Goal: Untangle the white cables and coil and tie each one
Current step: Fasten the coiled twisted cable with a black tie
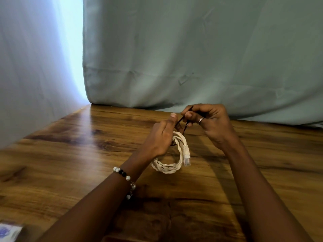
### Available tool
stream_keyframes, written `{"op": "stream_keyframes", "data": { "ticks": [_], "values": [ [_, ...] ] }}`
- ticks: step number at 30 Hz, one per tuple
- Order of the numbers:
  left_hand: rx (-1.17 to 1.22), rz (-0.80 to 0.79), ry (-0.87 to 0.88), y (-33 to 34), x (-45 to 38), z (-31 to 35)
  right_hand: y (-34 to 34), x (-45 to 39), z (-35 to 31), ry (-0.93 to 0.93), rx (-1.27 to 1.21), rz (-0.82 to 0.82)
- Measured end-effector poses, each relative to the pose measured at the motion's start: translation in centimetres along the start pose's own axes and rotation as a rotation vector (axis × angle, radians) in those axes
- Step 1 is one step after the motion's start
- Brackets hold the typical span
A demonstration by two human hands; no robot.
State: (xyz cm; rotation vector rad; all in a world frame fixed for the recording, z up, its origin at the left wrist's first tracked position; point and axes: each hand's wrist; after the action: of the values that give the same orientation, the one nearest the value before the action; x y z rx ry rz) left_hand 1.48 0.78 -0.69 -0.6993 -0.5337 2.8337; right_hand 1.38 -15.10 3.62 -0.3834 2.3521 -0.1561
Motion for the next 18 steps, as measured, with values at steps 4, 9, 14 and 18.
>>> {"op": "stream_keyframes", "data": {
  "ticks": [4, 9, 14, 18],
  "values": [
    [-0.050, 0.026, 0.011, 0.1, 0.1, -0.1, 0.3, 0.0, -0.1, 0.039, 0.019, -0.095],
    [-0.036, 0.049, 0.023, -0.1, 0.4, 0.3, 0.1, 0.2, 0.6, 0.130, 0.182, -0.179],
    [-0.112, 0.036, 0.141, 0.0, 0.4, 0.3, 0.5, 0.1, 1.4, 0.181, 0.193, -0.085],
    [-0.215, 0.079, 0.159, 0.2, 0.0, 0.2, 0.1, 0.0, 1.7, 0.198, 0.118, 0.012]
  ]
}}
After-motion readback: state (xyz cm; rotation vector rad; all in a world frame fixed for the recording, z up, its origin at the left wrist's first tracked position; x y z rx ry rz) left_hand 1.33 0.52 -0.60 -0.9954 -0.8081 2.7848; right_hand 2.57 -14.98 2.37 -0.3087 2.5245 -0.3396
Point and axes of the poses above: each hand's wrist, its own x-axis away from the middle knuckle, its own y-axis out of the palm, z = x × y, and after that the axes turned 4 degrees about -z, right-handed
